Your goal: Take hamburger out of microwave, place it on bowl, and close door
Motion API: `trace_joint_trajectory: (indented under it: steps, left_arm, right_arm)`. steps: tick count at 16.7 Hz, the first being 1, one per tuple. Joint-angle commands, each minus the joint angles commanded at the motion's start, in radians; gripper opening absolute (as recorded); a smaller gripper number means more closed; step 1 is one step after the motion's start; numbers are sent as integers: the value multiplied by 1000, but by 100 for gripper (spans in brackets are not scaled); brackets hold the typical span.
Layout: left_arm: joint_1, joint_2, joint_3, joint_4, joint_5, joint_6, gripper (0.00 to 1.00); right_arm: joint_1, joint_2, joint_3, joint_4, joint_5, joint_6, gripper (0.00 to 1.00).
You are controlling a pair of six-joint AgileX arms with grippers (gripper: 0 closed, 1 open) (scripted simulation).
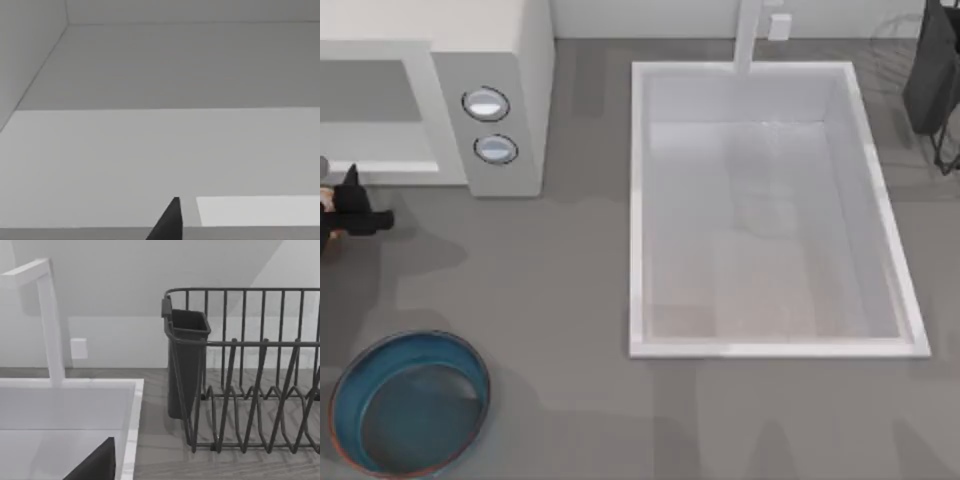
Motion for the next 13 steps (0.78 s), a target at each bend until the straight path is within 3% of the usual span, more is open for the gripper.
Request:
trace_joint_trajectory:
  steps: [5,13]
  left_arm:
    - [-6,-33,7,-35,-2,2,0]
    - [-5,-338,8,-344,-6,3,0]
  right_arm:
    - [0,0,0,0,0,0,100]
    - [0,0,0,0,0,0,100]
